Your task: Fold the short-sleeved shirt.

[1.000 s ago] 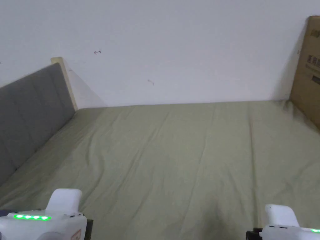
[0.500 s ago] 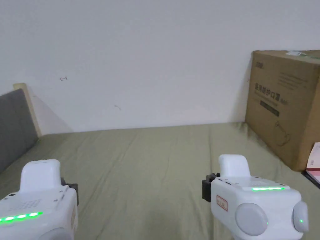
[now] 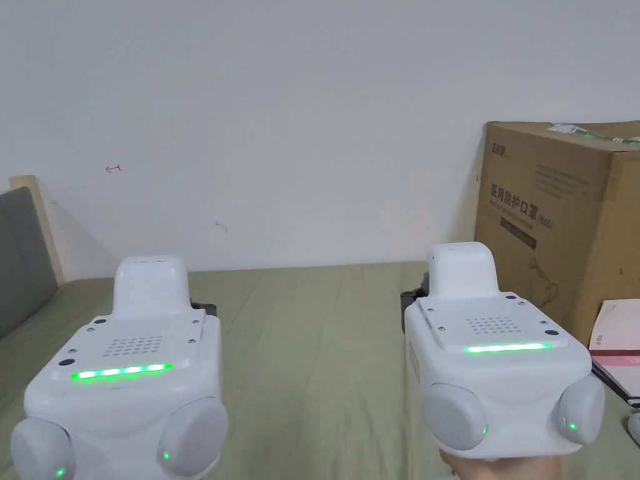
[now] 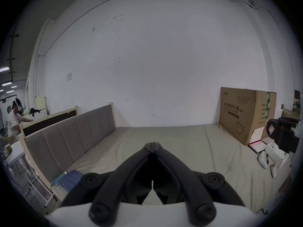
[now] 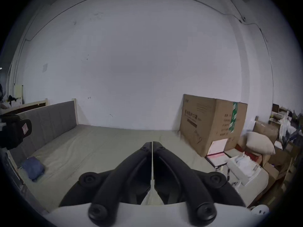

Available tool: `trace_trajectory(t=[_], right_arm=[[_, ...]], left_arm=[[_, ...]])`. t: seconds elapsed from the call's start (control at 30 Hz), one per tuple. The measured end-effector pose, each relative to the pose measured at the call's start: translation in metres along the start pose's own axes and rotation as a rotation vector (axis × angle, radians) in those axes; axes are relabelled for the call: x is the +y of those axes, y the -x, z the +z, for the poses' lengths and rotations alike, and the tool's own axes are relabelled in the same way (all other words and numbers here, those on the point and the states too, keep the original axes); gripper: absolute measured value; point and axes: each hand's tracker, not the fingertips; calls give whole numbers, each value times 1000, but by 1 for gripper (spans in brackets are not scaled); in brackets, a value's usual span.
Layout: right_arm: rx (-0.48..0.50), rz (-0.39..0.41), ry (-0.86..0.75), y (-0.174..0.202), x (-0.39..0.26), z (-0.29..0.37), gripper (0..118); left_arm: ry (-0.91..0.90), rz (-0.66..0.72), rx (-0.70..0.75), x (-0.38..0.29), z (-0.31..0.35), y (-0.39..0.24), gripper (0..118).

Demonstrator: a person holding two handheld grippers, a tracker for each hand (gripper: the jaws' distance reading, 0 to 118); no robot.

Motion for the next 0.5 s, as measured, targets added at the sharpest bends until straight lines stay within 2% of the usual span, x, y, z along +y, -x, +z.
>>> trace_trajectory(t=[0.2,0.23,0.27,0.3,0.33,0.37,0.4,0.43,0.47,0.5], right_arm=[[-6,-22,-12,0,-2,7,2],[-4,-27,-14,-1,-3,6,2],[-2,-27,-18,0,-4,7,3],[-1,-22,-21,1,-5,6,8],[-6,-11,-19,3,-6,6,17],[-10,3,-15,4,-7,6,33],[-23,14,-9,6,-8,4,64],[-24,22,-5,7,-10,3,88],[-17,20,-4,7,-11,3,107],[-7,11,-6,6,-13,3,118]], left_arm=[[-49,3,-2,-9,5,-4,0],[-58,13,-10,-9,7,-3,3],[-75,38,-28,-10,9,-2,12],[-77,51,-39,-11,9,-1,33],[-66,53,-54,-11,8,1,55],[-61,61,-60,-11,7,1,78],[-56,64,-63,-12,6,1,104],[-57,64,-67,-13,6,1,114],[-61,66,-66,-14,6,1,118],[-73,66,-65,-15,8,2,118]])
